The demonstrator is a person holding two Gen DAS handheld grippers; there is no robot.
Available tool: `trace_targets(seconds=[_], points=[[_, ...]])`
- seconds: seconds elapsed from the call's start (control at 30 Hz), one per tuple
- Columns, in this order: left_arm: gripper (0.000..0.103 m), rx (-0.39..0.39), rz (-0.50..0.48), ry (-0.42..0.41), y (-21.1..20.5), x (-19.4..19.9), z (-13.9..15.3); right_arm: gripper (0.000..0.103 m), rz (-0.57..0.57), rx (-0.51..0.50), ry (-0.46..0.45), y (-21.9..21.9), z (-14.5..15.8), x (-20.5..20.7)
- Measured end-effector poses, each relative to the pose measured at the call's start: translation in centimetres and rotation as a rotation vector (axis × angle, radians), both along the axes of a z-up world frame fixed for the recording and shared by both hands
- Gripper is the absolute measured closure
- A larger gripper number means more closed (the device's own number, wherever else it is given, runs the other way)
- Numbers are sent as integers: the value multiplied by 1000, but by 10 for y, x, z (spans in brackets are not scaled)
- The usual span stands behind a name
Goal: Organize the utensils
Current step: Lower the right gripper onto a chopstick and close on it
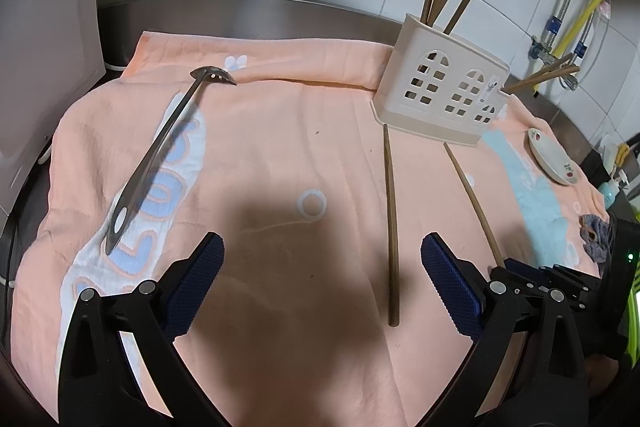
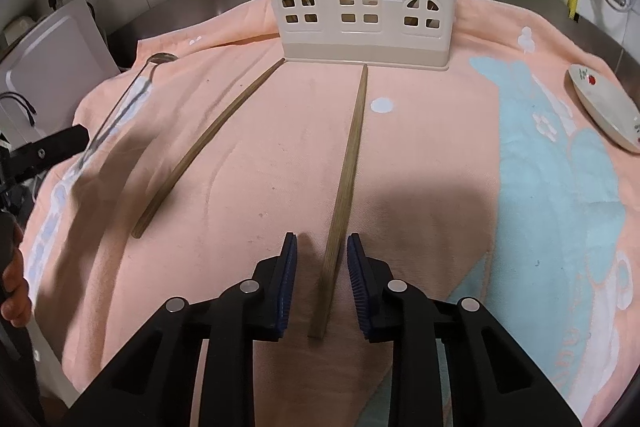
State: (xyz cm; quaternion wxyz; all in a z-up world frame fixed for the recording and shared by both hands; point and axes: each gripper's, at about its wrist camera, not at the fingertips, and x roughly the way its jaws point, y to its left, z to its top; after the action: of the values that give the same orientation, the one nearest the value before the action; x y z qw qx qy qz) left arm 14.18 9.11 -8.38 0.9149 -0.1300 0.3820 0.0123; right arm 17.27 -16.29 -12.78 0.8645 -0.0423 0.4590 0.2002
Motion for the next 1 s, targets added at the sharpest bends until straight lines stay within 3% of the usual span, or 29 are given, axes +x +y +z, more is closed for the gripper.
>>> trace_targets(seconds=[0.4, 0.7, 1.0], points=[[5, 7, -6, 6, 0, -1, -4, 86, -16, -28, -14, 0, 0, 0], [5, 10, -27, 3, -8, -3, -6, 91, 6, -113, -63, 8, -2, -10], [5, 34, -87, -6, -30, -2, -8, 96, -6, -84, -60, -2, 2, -11]])
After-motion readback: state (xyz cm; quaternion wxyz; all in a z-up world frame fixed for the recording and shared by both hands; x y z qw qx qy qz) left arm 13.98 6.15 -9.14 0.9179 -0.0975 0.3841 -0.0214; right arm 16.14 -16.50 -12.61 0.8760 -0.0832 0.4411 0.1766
